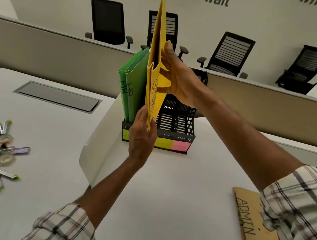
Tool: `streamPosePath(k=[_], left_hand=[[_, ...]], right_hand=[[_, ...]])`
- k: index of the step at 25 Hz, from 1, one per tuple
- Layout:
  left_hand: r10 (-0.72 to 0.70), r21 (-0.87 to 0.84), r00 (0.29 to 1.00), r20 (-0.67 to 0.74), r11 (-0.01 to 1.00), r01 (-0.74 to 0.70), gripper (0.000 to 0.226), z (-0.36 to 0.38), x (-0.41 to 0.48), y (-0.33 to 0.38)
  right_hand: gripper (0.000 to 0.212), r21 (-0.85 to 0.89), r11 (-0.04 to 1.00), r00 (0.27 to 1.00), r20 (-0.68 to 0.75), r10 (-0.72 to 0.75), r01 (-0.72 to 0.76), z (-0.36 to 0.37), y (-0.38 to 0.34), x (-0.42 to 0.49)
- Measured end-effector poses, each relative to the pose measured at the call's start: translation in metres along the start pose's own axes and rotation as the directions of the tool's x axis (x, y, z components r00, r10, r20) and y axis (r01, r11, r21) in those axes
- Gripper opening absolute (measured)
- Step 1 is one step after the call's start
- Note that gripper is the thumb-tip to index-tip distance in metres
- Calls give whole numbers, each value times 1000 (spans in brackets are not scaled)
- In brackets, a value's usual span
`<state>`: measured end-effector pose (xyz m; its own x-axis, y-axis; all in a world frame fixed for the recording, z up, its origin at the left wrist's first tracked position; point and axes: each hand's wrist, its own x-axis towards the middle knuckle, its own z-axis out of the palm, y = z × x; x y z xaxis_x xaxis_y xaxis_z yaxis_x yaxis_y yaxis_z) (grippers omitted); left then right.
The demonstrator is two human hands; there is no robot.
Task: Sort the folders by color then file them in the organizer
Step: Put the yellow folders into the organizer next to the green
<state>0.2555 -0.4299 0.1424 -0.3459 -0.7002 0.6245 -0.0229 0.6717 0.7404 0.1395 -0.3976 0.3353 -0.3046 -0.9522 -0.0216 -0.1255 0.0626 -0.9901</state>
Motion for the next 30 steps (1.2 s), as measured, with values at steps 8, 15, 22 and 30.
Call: streamPosePath(k=[8,15,22,30], left_hand=[[96,28,989,112,995,-99,76,16,-4,11],[145,14,978,147,989,-148,78,25,-56,17],[182,49,978,103,981,-188,82,17,-27,8],[83,122,988,133,987,-100,78,26,47,-25]], right_hand=[[77,-102,989,992,-74,104,-111,-3,-15,-17],[61,-28,991,980,142,136,-134,-13,-20,-56],[78,15,999,994,97,43,-45,-11,-32,-47],[79,-317,943,993,-19,-114,102,-3,-16,9]])
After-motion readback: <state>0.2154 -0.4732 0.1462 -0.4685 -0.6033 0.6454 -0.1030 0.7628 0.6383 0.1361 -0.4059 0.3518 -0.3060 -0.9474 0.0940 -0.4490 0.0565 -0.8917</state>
